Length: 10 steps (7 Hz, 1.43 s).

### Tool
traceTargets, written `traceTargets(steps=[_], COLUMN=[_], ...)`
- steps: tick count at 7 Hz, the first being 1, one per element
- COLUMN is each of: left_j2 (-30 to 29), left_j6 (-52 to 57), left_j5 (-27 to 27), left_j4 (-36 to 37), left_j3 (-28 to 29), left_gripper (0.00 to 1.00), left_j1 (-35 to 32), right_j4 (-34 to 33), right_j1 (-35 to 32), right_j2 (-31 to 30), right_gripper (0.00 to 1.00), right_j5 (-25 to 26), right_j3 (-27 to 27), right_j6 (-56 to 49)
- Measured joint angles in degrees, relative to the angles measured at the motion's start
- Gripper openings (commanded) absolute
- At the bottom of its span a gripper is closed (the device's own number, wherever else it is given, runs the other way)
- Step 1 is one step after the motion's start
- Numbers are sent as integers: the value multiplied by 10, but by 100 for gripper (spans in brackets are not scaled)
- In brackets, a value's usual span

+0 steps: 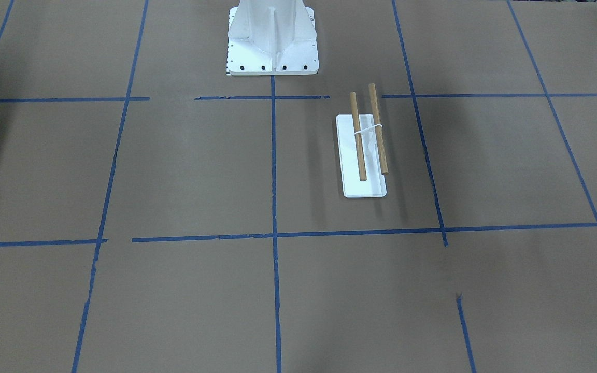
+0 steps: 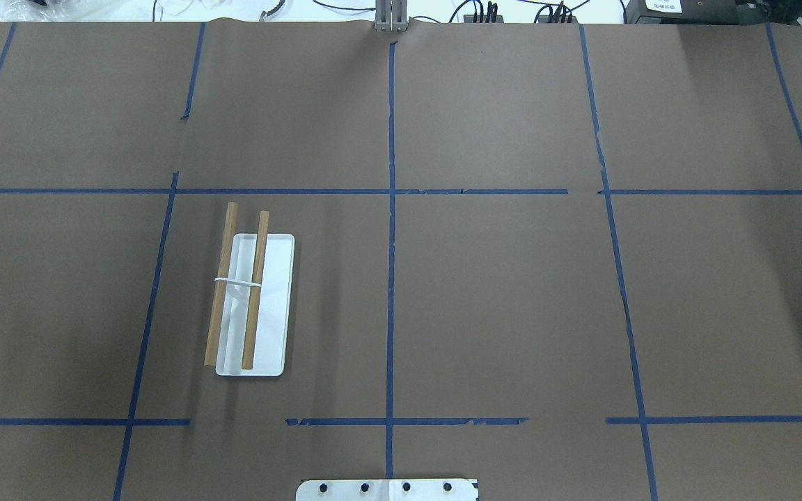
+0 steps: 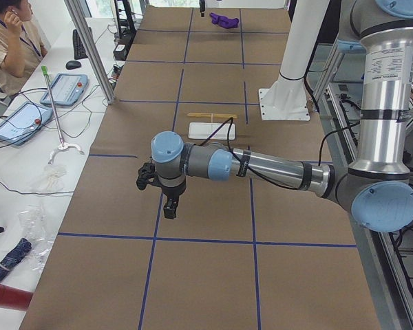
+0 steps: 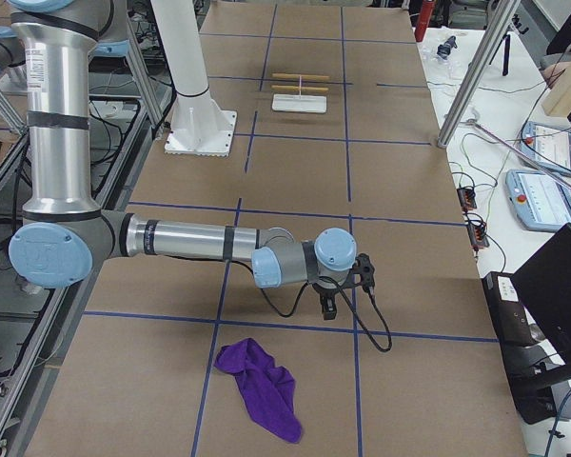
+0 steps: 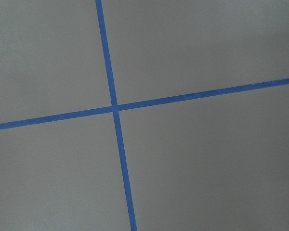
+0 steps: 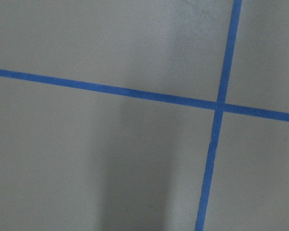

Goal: Hang towel on rack

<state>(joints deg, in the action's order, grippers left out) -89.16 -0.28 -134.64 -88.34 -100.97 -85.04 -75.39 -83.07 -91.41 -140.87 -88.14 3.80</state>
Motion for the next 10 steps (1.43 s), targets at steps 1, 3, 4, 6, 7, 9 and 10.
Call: traceTargets(steps=[1,3,4,6,7,9,10], left_j2=[0,-4,-5,-9,-11,-10,-10], left_j6=[0,0,2,1,1,0,0], left_j5=[-1,-4,-5,-5,-5,-5,-5], left_j4=[0,-2,-5,-9,-12,-15,-16], left_j3=[-1,-4,-5,-2,-1,0,-1], left_gripper=[100,100,100,100,100,100,100], left_j1=[0,2,3,4,4,5,5], right_j4=[1,1,2,2,1,2,2], right_j1=[0,0,0,1,1,1,1], right_j2=[3,1,0,-26,-44,-65,-64], right_gripper=[100,100,100,94,83,76,76], right_j5=[1,0,-2,18,44,83,95], right_j3=[-2,-13,-18,-24,-21,28,65], right_j6=[-3,-5,-3,-1,-2,-14,-28])
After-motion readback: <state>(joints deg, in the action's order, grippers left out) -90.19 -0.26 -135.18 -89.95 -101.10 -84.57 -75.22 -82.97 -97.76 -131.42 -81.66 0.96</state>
